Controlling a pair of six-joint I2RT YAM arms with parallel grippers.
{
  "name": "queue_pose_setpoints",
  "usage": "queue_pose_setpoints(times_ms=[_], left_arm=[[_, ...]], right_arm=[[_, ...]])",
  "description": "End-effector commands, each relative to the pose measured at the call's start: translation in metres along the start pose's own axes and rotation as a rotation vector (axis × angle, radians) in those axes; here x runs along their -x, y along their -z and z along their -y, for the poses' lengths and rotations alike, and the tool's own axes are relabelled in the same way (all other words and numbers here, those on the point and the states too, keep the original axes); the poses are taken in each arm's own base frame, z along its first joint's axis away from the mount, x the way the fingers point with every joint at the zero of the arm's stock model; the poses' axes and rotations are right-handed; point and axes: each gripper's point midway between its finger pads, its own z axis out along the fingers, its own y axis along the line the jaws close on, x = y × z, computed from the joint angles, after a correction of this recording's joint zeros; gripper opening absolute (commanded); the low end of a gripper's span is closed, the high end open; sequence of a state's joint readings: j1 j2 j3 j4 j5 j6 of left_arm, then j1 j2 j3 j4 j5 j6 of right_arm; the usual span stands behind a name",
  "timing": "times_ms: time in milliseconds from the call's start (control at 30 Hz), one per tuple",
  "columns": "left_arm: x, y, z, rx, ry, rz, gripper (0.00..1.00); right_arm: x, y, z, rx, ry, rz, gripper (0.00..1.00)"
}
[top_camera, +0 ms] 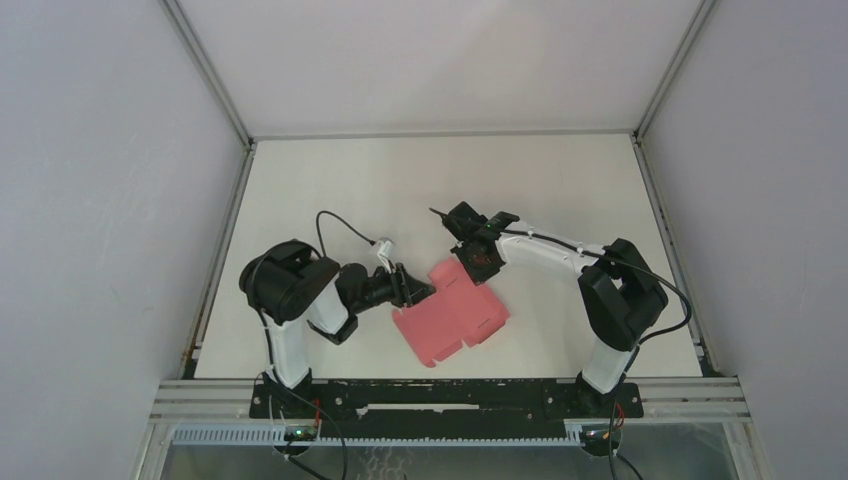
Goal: Fold the paper box
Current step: Fold the paper box at the center of the board.
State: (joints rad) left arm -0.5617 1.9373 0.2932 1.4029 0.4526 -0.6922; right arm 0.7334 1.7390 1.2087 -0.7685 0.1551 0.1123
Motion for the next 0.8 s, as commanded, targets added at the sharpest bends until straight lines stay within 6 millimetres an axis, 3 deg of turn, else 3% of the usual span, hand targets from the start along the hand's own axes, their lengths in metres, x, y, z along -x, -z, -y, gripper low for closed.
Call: queue_pose_setpoints(times_ms=[0, 433, 767], left_arm=[[-0.005, 0.01, 0.006, 0.0, 0.014, -0.035, 0.51], [-0.003, 0.004, 0.016, -0.016, 0.004, -0.041, 0.51], [0.0, 0.017, -0.013, 0.173, -0.044, -0.039, 0.52]], right_arm=[[0.015, 0.007, 0.005, -0.004, -0.029, 0.068, 0.0], [0.015, -0.001, 0.003, 0.004, -0.034, 0.057, 0.0], [0.016, -0.002, 0.005, 0.007, -0.041, 0.056, 0.0]])
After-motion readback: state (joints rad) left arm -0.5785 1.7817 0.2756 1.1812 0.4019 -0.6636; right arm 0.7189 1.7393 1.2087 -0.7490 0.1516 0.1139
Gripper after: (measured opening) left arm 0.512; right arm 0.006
